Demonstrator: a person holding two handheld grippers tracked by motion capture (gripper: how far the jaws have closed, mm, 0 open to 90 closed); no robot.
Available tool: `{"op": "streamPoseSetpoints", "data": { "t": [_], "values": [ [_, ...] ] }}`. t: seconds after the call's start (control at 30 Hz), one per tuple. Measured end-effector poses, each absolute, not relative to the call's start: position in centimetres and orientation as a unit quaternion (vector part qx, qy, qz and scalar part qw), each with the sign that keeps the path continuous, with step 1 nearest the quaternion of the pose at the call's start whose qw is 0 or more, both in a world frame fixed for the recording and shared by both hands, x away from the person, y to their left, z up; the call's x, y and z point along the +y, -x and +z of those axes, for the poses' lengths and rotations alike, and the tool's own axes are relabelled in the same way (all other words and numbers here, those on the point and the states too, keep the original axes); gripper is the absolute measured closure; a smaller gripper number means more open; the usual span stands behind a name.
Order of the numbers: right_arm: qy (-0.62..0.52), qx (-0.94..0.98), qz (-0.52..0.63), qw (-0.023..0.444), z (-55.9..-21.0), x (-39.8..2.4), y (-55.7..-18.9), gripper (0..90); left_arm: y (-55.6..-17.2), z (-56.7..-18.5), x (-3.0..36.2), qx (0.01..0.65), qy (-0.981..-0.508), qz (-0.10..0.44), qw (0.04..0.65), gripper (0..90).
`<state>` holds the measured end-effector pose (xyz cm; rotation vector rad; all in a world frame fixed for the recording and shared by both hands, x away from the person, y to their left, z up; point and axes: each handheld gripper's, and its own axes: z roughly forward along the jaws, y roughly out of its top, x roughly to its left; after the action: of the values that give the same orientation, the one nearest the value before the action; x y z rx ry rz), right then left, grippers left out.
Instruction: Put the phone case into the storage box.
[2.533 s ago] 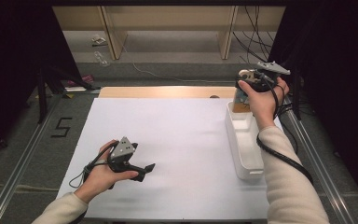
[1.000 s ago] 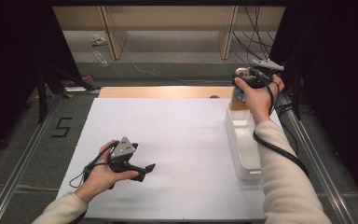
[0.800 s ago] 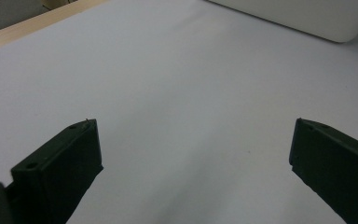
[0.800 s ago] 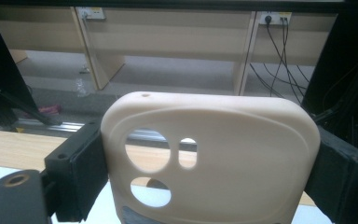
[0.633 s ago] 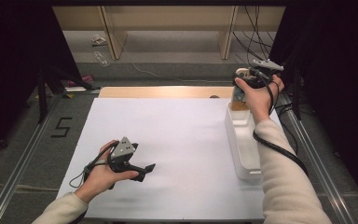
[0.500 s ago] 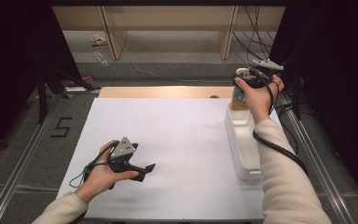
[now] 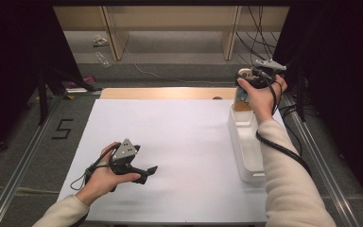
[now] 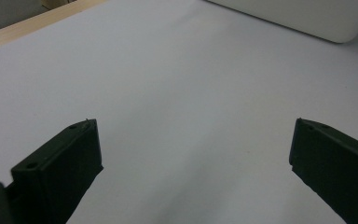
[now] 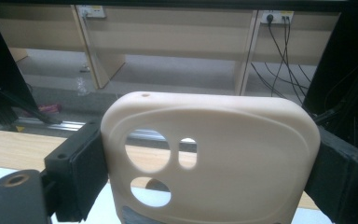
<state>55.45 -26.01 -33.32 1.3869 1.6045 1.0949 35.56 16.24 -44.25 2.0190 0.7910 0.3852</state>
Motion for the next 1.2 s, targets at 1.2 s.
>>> {"op": "streamPoseSetpoints", "data": {
  "t": [1.2],
  "values": [
    [-0.537,0.632,0.422,0.366,-34.25,-25.96,-56.28,12.4,-35.55,-44.28,16.2,0.321,-0.818,0.155,0.451,1.8]
  ]
}}
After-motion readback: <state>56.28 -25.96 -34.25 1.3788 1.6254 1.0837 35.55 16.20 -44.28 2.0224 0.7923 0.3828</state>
